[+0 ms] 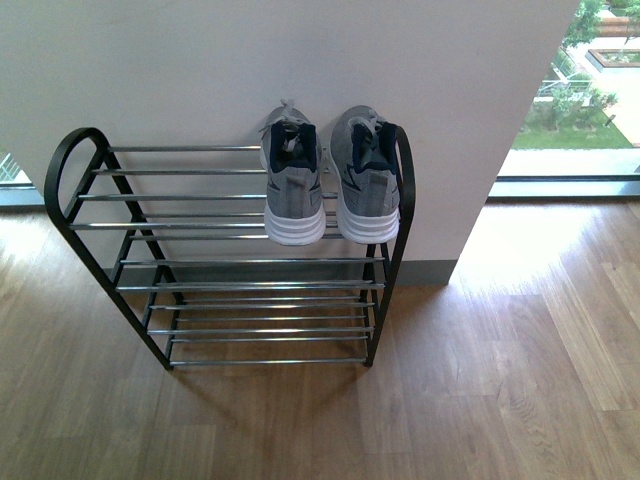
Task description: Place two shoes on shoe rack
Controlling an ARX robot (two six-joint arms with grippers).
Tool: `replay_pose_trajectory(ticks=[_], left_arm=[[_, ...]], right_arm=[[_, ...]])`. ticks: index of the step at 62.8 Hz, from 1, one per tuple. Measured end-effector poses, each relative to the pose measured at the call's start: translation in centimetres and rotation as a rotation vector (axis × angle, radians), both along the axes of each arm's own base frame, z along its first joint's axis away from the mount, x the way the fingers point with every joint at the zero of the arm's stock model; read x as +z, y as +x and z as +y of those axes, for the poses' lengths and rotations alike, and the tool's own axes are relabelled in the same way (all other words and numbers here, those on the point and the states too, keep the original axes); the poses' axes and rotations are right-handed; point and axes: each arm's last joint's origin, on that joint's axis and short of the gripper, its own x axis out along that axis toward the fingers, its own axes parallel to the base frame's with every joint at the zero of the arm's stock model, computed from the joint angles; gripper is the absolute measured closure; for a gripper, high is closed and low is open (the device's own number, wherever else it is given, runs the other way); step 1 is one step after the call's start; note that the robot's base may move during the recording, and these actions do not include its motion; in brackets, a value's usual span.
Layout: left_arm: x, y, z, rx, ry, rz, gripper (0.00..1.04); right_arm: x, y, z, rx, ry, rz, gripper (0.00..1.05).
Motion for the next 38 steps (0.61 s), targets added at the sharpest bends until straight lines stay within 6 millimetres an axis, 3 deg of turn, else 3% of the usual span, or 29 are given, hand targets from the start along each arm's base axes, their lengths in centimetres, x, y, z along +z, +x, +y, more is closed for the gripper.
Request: replay_pose_trajectory(ticks=[38], left_arm=[[-1.4,-1.6,0.0,0.0,0.0,-0.019,1.03]], right_arm=[[0.0,0.0,0.0,0.0,0.0,0.0,0.09]])
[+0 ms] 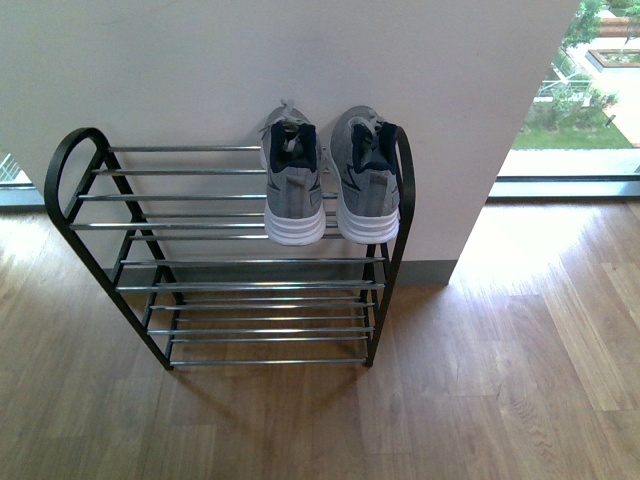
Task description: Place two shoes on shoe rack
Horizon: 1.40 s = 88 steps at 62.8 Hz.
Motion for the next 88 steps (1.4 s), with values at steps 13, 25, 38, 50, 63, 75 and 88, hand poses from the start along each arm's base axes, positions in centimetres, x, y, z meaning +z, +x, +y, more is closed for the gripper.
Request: replay_pose_trajectory(ticks=[13,25,38,50,63,75,88], left_arm=[[0.0,-0.3,0.0,0.0,0.0,0.001,1.03],[-0.1,-0.8,0.0,0.0,0.0,0.006,1.03],[-0.4,-1.6,0.0,0.001,0.0,0.02,1.03],[-0.4,-1.6,0.0,0.001,0.0,0.019,1.03],[-0.4,-1.6,0.0,0.001,0.0,0.018,0.71],[-0.4,-1.6,0.0,0.003,0.0,0.018,0.41],[-0.4,-1.6,0.0,0.003,0.002,0.018,0.08]], right_arm=[[0.0,0.0,0.0,0.0,0.0,0.0,0.09],[0.0,0.0,0.0,0.0,0.0,0.0,0.09],[0.0,0.0,0.0,0.0,0.0,0.0,0.09],[0.0,0.0,0.0,0.0,0.0,0.0,0.09],[0.0,0.0,0.0,0.0,0.0,0.0,0.09],[0.0,0.0,0.0,0.004,0.0,0.0,0.09],[0.0,0.0,0.0,0.003,0.0,0.0,0.09]])
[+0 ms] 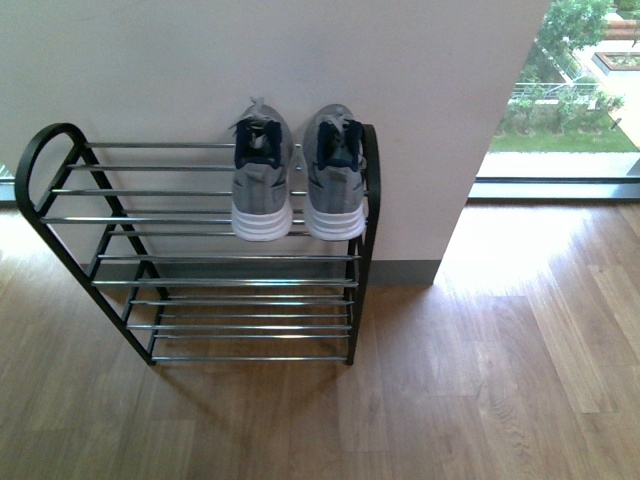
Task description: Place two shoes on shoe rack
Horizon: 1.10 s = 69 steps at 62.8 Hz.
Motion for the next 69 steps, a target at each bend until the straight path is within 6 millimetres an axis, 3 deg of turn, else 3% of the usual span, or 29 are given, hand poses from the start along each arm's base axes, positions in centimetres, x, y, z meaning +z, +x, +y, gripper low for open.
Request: replay_pose_trajectory(ticks=[69], left_arm=[[0.01,0.0,0.0,-0.002,0.001,-0.001,0.09]], right_arm=[[0.0,0.0,-0.01,-0.004,0.0,0.0,0.09]])
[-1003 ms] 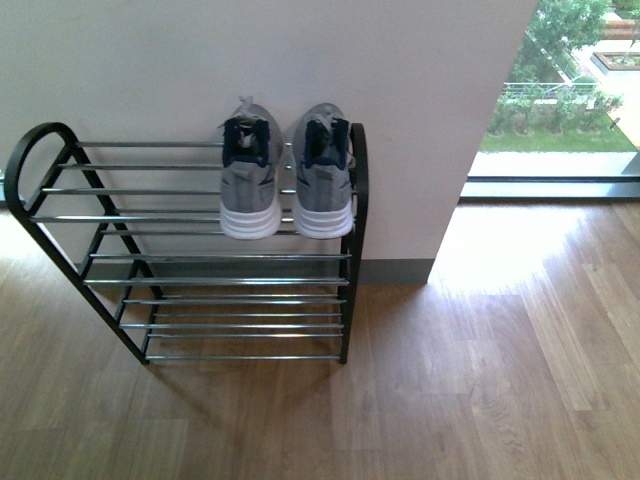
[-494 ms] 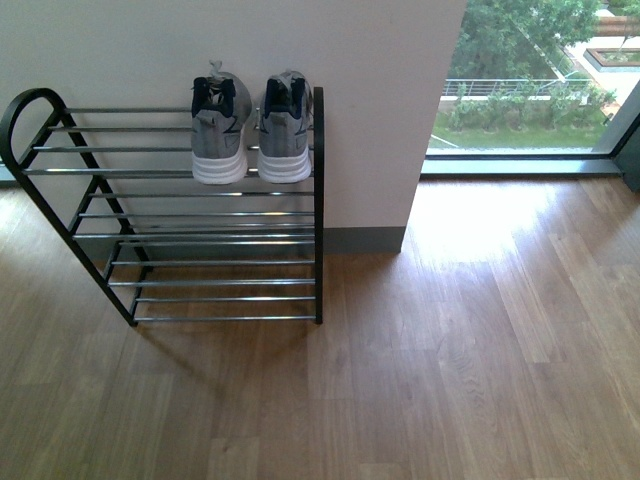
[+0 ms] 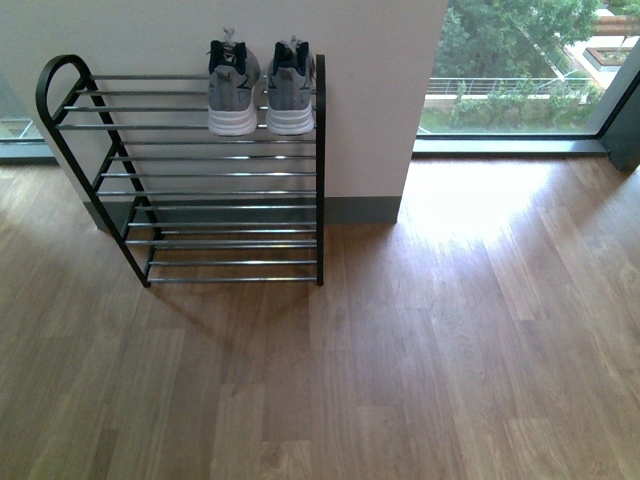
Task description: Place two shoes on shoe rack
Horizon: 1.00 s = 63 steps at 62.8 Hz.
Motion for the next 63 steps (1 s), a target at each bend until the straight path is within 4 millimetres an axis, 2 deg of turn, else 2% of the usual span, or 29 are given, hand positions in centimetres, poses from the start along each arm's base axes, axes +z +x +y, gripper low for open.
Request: replay_pose_trajectory(ticks=[63], left_arm=[[0.0,0.0,0.0,0.0,0.0,0.0,0.09]], right_arm=[[0.0,0.0,0.01,0.0,0.0,0.0,0.09]])
